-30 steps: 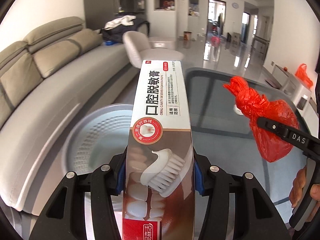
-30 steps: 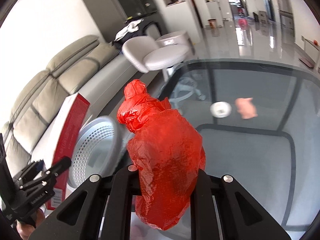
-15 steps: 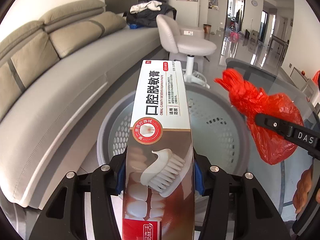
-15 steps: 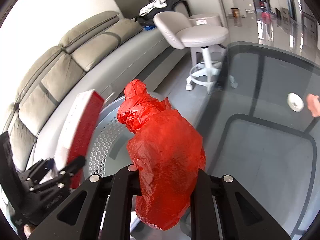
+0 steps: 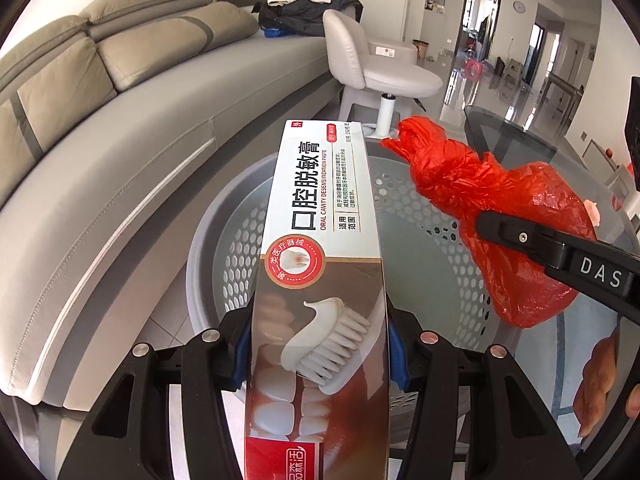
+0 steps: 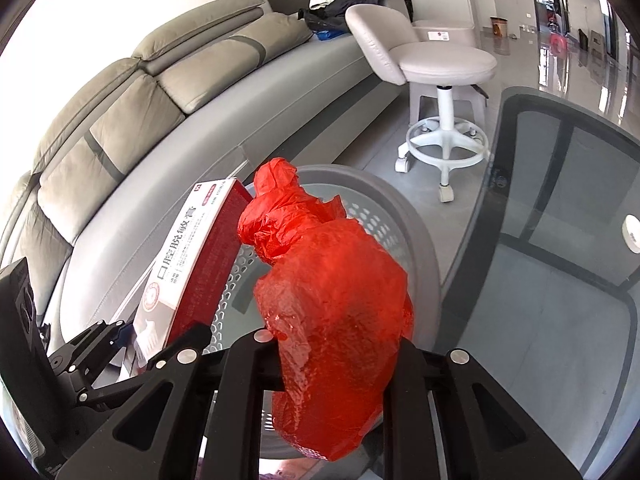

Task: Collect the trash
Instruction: 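Carry the bag and box over the wastebasket and open both tools to drop them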

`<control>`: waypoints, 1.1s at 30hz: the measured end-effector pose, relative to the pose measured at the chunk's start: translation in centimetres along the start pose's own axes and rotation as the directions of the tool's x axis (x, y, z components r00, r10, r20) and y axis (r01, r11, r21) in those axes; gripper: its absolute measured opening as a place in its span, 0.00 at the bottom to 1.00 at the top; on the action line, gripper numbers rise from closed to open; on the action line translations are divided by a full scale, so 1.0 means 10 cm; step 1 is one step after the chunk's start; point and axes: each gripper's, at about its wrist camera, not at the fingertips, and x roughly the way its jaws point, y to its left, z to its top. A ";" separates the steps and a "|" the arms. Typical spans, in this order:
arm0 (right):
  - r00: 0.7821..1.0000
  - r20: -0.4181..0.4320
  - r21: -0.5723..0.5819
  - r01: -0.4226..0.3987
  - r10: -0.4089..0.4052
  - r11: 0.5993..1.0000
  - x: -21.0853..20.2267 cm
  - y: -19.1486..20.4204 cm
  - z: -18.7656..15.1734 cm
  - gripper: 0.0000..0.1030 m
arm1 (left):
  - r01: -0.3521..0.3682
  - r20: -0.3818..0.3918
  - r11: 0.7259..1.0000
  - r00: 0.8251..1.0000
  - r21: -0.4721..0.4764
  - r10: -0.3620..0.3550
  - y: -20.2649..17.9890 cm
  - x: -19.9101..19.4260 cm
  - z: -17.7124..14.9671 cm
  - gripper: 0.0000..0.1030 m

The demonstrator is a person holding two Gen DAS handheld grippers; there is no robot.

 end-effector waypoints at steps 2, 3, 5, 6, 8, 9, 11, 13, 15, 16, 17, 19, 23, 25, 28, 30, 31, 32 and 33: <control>1.000 -0.001 -0.001 -0.013 0.013 1.000 0.00 0.00 -0.01 0.19 | -0.008 0.005 1.000 1.000 0.002 0.008 0.02 0.00 -0.01 0.49; 1.000 0.003 -0.001 -0.016 0.016 1.000 0.00 0.01 0.00 0.23 | -0.013 0.008 1.000 1.000 0.002 0.013 0.00 0.00 0.00 0.50; 1.000 0.010 -0.004 -0.018 0.018 1.000 -0.01 0.03 0.01 0.29 | -0.017 0.009 1.000 1.000 -0.007 0.017 0.02 -0.01 0.01 0.50; 1.000 0.009 -0.008 -0.019 0.020 1.000 -0.01 0.04 0.01 0.35 | -0.017 0.010 1.000 1.000 -0.013 0.017 0.03 -0.01 0.00 0.51; 1.000 0.016 -0.013 -0.019 0.019 1.000 -0.03 0.07 0.02 0.52 | -0.019 0.017 1.000 1.000 -0.022 0.019 0.04 -0.02 0.00 0.57; 1.000 0.025 -0.014 -0.018 0.019 1.000 -0.05 0.08 0.03 0.58 | -0.023 0.025 0.999 0.999 -0.025 0.024 0.05 -0.04 0.00 0.61; 0.999 0.041 -0.016 -0.015 0.016 1.000 -0.08 0.09 0.04 0.58 | -0.027 0.036 0.999 0.999 -0.029 0.028 0.06 -0.06 -0.01 0.63; 0.999 0.045 -0.016 -0.014 0.014 1.000 -0.09 0.09 0.04 0.58 | -0.027 0.035 0.999 0.999 -0.034 0.028 0.07 -0.07 -0.02 0.63; 0.999 0.044 -0.014 -0.016 0.016 1.000 -0.09 0.09 0.04 0.58 | -0.025 0.030 0.999 0.999 -0.039 0.026 0.08 -0.06 -0.03 0.63; 0.999 0.041 -0.014 -0.022 0.023 1.000 -0.09 0.10 0.03 0.58 | -0.024 0.029 0.999 0.999 -0.040 0.026 0.08 -0.06 -0.03 0.64; 0.999 0.040 -0.015 -0.022 0.023 1.000 -0.09 0.10 0.04 0.58 | -0.024 0.030 0.999 0.999 -0.041 0.025 0.09 -0.06 -0.03 0.64; 0.999 0.038 -0.014 -0.024 0.025 1.000 -0.08 0.11 0.04 0.58 | -0.024 0.031 0.999 0.999 -0.043 0.026 0.09 -0.06 -0.02 0.64; 0.998 0.041 -0.009 -0.040 0.040 0.999 -0.09 0.12 0.05 0.69 | -0.022 0.030 0.999 0.999 -0.048 0.024 0.11 -0.07 -0.03 0.64; 0.998 0.041 -0.007 -0.047 0.048 0.999 -0.09 0.12 0.05 0.70 | -0.024 0.028 0.999 0.999 -0.049 0.026 0.11 -0.07 -0.04 0.64; 0.998 0.043 -0.006 -0.044 0.044 0.999 -0.08 0.13 0.06 0.70 | -0.024 0.027 0.998 0.999 -0.052 0.025 0.12 -0.06 -0.03 0.64; 0.998 0.043 -0.003 -0.045 0.045 0.999 -0.08 0.13 0.05 0.70 | -0.023 0.029 0.998 0.999 -0.054 0.025 0.12 -0.07 -0.04 0.64; 0.998 0.044 -0.002 -0.046 0.046 0.999 -0.08 0.13 0.05 0.70 | -0.023 0.029 0.998 0.999 -0.055 0.025 0.12 -0.07 -0.03 0.64; 0.998 0.045 -0.002 -0.046 0.046 0.999 -0.08 0.13 0.05 0.70 | -0.023 0.029 0.998 0.999 -0.056 0.025 0.13 -0.07 -0.04 0.64; 0.998 0.045 -0.001 -0.045 0.045 0.999 -0.08 0.13 0.04 0.70 | -0.022 0.028 0.998 0.999 -0.058 0.024 0.13 -0.07 -0.04 0.65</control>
